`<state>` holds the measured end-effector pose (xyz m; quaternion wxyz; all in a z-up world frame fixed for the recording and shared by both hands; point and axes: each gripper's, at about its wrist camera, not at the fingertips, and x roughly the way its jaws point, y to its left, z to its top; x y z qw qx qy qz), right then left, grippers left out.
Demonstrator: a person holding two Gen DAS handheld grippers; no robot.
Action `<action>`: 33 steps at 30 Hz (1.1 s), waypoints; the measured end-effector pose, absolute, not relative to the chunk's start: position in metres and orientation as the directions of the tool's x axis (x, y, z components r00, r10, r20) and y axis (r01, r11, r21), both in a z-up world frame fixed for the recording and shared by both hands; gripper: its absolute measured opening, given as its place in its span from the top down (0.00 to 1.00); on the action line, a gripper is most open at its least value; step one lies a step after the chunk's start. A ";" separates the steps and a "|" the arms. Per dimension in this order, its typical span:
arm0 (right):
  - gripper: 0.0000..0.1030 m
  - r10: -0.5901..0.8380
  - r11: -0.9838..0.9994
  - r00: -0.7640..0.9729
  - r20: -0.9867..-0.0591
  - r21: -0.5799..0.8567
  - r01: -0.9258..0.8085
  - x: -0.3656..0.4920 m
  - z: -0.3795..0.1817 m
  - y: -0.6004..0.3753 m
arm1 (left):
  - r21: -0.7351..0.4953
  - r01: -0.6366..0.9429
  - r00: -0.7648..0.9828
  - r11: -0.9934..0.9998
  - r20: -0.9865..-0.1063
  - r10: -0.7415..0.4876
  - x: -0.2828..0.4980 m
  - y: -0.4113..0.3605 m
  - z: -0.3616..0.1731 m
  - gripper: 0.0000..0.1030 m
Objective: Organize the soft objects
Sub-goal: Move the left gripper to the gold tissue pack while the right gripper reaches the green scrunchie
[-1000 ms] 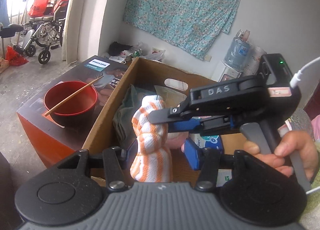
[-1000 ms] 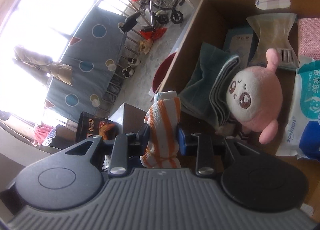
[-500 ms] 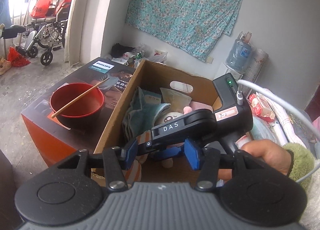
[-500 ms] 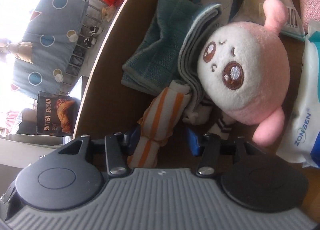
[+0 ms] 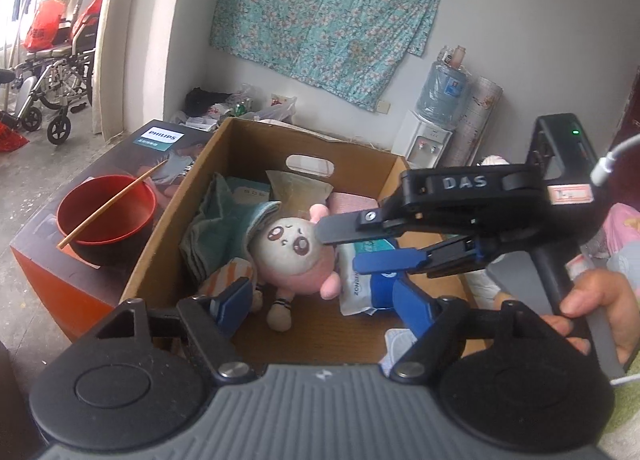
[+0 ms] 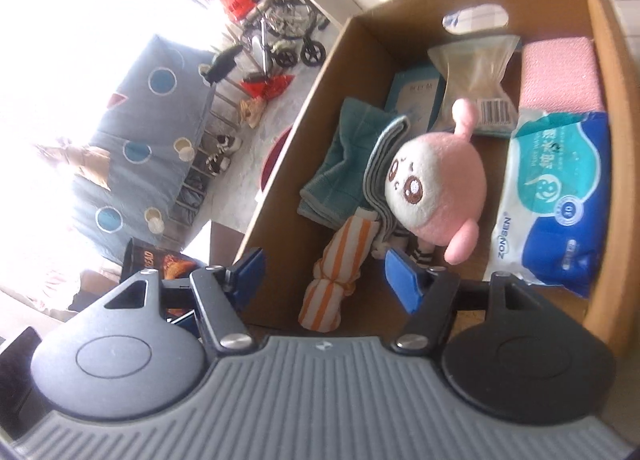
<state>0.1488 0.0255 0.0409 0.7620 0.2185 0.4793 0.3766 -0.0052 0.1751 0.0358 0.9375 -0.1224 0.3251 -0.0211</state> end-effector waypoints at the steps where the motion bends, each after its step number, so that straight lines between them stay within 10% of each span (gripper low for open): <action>1: 0.34 0.789 0.614 0.286 -0.544 0.698 -0.369 0.143 0.047 0.011 | -0.238 -0.026 0.787 0.971 -0.604 -0.127 -0.004 0.170 0.037 0.22; 12: 0.32 0.575 0.736 0.691 -0.437 0.646 -0.203 0.077 0.072 -0.190 | -0.153 0.218 0.748 0.964 -0.609 -0.266 0.037 0.075 0.056 0.17; 22: 0.29 0.139 0.958 0.722 -0.678 0.277 0.075 0.029 -0.008 -0.262 | -0.040 0.414 0.596 0.910 -0.744 -0.304 0.151 -0.043 0.065 0.13; 33: 0.30 0.053 0.998 0.665 -0.745 0.066 -0.005 0.042 -0.068 -0.241 | -0.064 0.405 0.294 0.912 -0.935 -0.196 0.283 -0.157 -0.017 0.14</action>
